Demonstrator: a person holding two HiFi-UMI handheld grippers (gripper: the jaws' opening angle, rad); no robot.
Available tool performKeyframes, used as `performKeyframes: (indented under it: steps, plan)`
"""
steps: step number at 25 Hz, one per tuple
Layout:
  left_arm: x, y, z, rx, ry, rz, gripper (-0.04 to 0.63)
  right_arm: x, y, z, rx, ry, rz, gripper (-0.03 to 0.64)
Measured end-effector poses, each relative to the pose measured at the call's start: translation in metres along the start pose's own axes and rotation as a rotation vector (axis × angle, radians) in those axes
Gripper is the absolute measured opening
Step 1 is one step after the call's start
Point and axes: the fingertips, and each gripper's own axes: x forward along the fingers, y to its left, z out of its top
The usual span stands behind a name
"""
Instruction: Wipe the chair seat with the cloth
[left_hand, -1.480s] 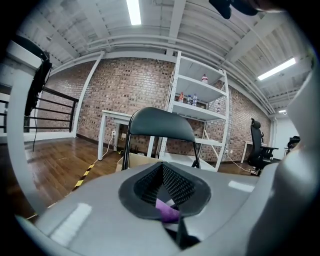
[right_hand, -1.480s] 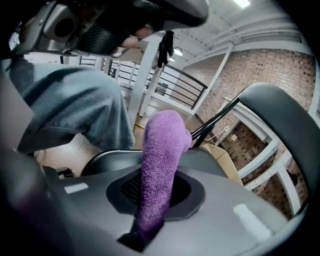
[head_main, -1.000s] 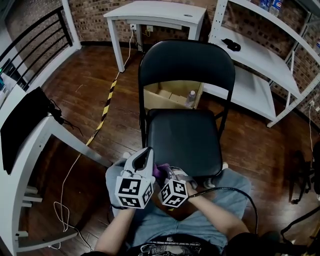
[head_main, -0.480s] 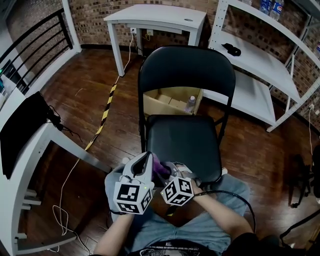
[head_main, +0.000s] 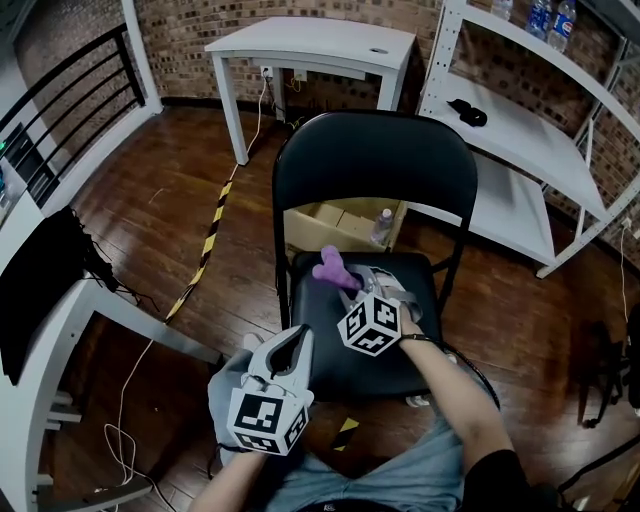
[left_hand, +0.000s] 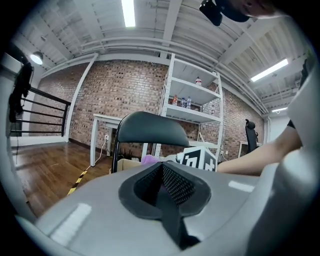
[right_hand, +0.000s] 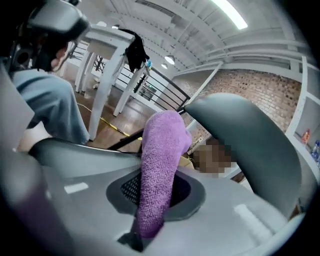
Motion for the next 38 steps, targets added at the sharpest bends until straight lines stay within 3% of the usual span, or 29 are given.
performKeyframes:
  steps: [6,16,28,38]
  plan:
    - [0.03,0.01,-0.005,-0.026,0.018,0.006,0.005,0.062,-0.039,-0.033,-0.021,0.085,0.002,0.046]
    - [0.053,-0.001,-0.027,-0.023,0.078,-0.012,0.005,0.111,-0.032,-0.098,0.002,0.233,0.034,0.046]
    - [0.054,-0.018,-0.033,0.02,0.081,-0.014,0.005,0.065,0.016,-0.098,0.09,0.17,0.08,0.046]
    - [0.045,-0.036,-0.028,0.02,0.063,-0.004,0.005,-0.004,0.088,-0.079,0.062,0.083,0.141,0.046]
